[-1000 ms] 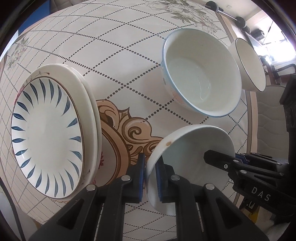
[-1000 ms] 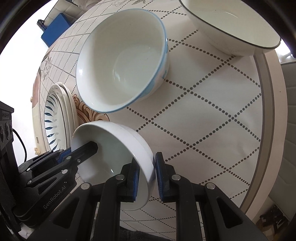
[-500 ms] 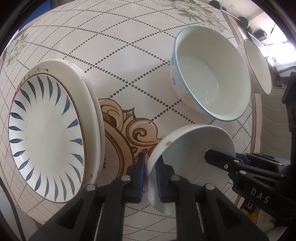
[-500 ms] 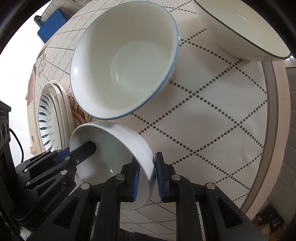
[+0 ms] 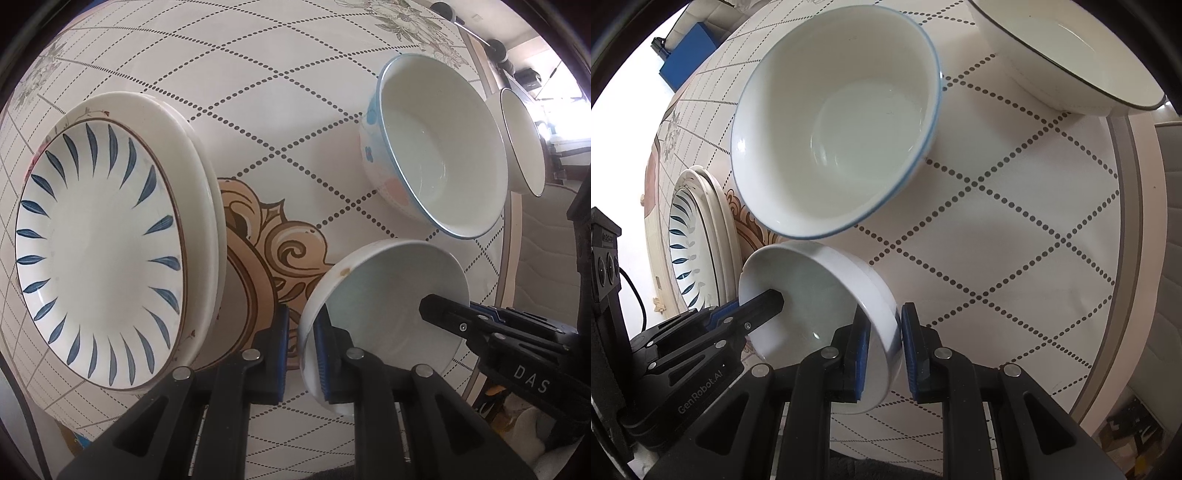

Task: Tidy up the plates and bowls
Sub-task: 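Carry the small white bowl beside the plate stack and open both grippers, then grasp the rim of the blue-polka-dot bowl with both grippers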

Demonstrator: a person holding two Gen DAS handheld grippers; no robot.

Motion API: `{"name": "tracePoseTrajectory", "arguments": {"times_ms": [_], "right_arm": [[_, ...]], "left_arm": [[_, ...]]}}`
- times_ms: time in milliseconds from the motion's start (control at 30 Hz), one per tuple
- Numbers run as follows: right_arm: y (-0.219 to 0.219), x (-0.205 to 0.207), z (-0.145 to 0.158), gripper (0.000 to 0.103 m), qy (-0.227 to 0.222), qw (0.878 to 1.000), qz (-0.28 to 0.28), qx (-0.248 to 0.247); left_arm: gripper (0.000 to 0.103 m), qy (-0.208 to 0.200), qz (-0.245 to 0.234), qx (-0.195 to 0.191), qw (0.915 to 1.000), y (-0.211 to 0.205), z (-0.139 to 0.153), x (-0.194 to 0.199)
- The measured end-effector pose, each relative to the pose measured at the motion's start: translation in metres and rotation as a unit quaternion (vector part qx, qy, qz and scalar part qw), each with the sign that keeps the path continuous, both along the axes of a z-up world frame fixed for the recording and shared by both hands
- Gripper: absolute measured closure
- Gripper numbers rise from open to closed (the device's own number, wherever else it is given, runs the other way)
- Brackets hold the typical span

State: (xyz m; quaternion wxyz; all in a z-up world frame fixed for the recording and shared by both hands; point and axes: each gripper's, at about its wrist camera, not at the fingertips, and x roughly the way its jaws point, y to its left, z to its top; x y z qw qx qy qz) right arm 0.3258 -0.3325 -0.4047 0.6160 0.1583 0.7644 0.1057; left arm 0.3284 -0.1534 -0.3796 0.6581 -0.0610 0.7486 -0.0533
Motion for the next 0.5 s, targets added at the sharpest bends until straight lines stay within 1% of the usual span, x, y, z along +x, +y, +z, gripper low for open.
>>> {"name": "tracePoseTrajectory", "arguments": {"times_ms": [33, 100, 167, 200, 267, 333, 400, 500], "right_arm": [[-0.002, 0.0, 0.001, 0.083, 0.002, 1.0, -0.004, 0.002], [-0.009, -0.002, 0.005, 0.076, 0.0, 1.0, -0.01, -0.004], [-0.016, -0.003, 0.011, 0.06, -0.004, 1.0, -0.014, -0.012], [-0.021, -0.005, 0.015, 0.057, -0.009, 1.0, -0.019, -0.012], [-0.029, -0.007, 0.023, 0.047, -0.019, 0.999, -0.028, -0.008], [-0.038, -0.009, 0.032, 0.043, -0.028, 0.999, -0.035, -0.005], [-0.047, -0.009, 0.041, 0.043, -0.036, 0.998, -0.046, -0.001], [-0.057, -0.005, 0.049, 0.043, -0.04, 0.997, -0.066, 0.014]], "left_arm": [[0.087, 0.003, -0.002, 0.005, 1.0, 0.002, 0.001, -0.001], [0.087, 0.003, -0.018, 0.016, 0.9997, 0.002, 0.007, -0.004], [0.086, -0.003, -0.032, 0.023, 0.9992, 0.001, 0.016, -0.008], [0.086, -0.008, -0.037, 0.026, 0.9989, 0.001, 0.02, -0.009], [0.086, -0.019, -0.046, 0.036, 0.9981, 0.001, 0.031, -0.012], [0.086, -0.031, -0.044, 0.03, 0.9981, 0.001, 0.046, -0.01], [0.085, -0.043, -0.038, 0.021, 0.9981, 0.005, 0.057, -0.005], [0.076, -0.054, -0.025, 0.001, 0.9982, 0.007, 0.071, 0.011]]}}
